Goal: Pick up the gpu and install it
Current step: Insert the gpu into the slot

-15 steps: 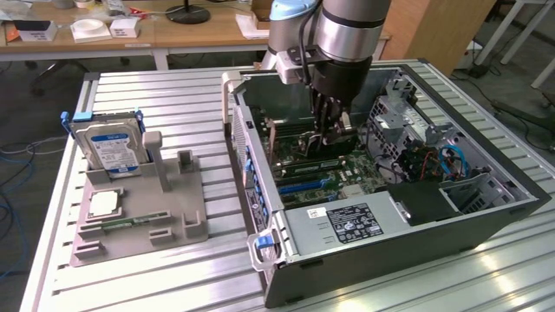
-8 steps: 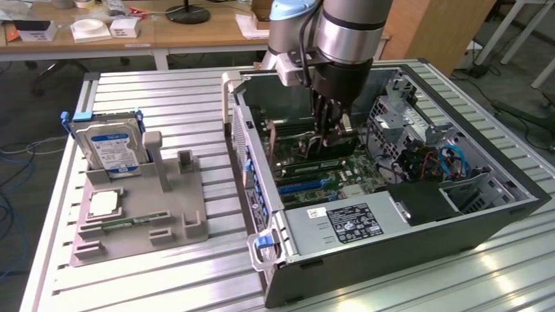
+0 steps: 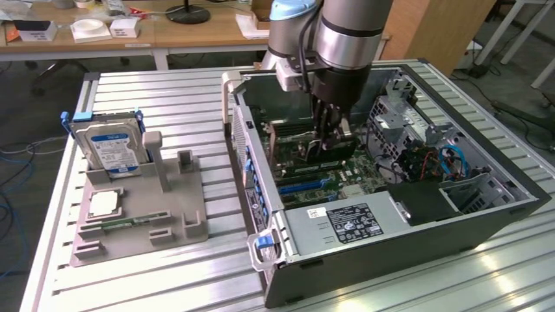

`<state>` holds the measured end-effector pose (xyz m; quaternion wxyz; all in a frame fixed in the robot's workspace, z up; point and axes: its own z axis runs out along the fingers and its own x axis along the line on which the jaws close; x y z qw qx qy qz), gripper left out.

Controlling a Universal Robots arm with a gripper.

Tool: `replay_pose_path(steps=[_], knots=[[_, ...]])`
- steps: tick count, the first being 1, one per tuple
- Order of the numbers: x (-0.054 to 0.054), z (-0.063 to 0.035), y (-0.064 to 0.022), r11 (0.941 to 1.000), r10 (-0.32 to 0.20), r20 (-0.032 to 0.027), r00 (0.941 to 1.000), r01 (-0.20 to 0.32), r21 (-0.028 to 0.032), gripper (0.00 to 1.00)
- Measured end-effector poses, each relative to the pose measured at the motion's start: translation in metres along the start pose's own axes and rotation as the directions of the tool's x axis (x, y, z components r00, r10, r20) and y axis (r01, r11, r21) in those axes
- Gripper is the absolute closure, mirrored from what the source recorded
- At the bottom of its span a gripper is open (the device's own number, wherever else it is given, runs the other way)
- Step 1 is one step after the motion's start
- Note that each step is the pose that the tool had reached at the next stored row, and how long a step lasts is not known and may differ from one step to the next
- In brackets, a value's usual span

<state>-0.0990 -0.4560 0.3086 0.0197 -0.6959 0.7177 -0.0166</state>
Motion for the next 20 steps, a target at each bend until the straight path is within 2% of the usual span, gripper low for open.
replay_pose_path(steps=[20], knots=[[0.0040, 0.0089, 0.0025, 1.0000, 0.000, 0.0000, 1.0000, 0.000, -0.0003, 0.74]])
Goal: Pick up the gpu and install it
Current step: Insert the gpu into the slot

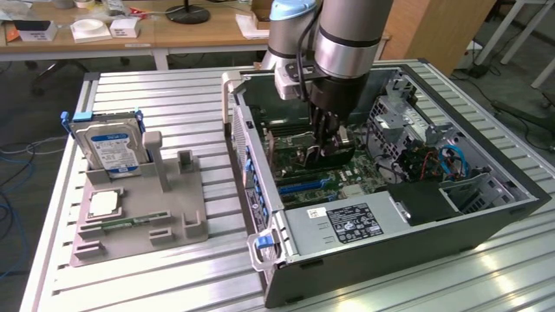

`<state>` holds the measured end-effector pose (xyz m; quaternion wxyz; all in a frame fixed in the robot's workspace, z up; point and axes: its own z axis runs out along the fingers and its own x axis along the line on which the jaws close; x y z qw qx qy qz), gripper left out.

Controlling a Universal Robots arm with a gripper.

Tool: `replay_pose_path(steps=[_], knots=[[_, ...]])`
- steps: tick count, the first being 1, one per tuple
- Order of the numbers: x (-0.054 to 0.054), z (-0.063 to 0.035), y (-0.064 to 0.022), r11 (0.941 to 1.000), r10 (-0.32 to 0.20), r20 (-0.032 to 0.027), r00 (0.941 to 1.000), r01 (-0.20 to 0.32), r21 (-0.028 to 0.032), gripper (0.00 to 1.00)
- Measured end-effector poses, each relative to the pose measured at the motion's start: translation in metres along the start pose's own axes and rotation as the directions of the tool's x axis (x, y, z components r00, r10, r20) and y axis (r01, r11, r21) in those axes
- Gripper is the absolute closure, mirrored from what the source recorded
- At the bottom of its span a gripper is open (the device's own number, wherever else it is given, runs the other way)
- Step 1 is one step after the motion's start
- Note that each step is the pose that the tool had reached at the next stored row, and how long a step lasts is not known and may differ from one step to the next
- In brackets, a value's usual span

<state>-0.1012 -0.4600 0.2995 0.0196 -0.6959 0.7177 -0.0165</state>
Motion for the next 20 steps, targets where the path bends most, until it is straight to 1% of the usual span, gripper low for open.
replay_pose_path(steps=[20], knots=[[0.001, 0.0149, 0.0021, 1.0000, 0.000, 0.0001, 1.0000, 0.000, 0.0000, 0.74]])
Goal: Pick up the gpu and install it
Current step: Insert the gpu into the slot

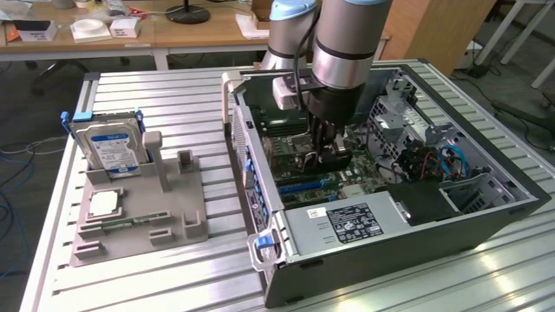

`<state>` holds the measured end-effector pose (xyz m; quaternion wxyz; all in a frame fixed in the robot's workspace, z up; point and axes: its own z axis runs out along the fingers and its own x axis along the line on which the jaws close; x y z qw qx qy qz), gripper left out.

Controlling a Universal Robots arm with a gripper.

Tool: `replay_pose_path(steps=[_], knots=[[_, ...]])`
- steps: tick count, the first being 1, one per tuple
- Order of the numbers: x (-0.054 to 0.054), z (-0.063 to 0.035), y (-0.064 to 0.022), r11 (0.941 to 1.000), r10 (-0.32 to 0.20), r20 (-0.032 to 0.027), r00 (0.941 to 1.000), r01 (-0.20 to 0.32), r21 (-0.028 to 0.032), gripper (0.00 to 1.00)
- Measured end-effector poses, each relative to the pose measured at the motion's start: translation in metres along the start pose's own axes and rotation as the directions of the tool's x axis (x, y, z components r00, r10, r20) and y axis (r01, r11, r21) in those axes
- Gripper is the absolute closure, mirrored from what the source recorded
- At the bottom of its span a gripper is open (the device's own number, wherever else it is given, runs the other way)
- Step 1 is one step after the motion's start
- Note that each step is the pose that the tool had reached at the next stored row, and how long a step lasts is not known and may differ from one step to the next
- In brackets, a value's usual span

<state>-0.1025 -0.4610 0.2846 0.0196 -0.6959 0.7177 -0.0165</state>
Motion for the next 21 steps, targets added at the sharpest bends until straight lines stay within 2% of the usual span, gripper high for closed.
replay_pose_path(steps=[21], knots=[[0.001, 0.0198, 0.0017, 1.0000, 0.000, -0.0001, 1.0000, 0.000, 0.0000, 0.74]])
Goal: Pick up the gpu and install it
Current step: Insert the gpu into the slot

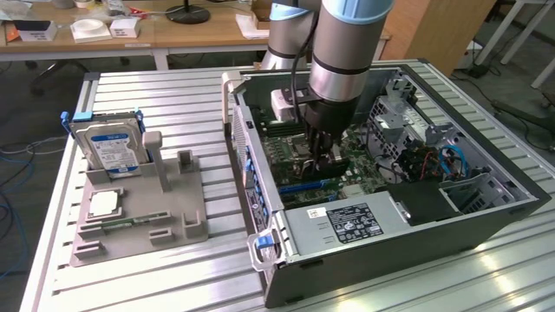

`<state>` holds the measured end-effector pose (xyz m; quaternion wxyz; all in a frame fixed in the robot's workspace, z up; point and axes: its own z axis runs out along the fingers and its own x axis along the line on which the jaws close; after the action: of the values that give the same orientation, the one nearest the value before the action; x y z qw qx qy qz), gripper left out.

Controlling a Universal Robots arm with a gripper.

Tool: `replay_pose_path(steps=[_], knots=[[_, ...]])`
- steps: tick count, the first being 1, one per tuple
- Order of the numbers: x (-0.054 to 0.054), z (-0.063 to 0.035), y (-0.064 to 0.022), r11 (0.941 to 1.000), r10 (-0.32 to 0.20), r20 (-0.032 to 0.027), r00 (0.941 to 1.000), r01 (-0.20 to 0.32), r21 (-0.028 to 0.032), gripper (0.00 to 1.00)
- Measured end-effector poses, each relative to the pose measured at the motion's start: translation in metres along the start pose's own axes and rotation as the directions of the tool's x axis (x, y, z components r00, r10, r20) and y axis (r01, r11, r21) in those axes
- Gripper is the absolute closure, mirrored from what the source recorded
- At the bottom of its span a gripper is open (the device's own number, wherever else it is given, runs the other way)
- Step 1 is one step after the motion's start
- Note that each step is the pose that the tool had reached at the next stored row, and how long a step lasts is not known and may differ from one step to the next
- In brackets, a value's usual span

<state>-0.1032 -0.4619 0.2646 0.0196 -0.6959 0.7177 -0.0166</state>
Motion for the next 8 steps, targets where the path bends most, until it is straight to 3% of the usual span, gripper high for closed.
replay_pose_path(steps=[8], knots=[[0.0002, 0.0057, 0.0006, 1.0000, 0.000, -0.0001, 1.0000, 0.000, -0.0001, 0.74]])
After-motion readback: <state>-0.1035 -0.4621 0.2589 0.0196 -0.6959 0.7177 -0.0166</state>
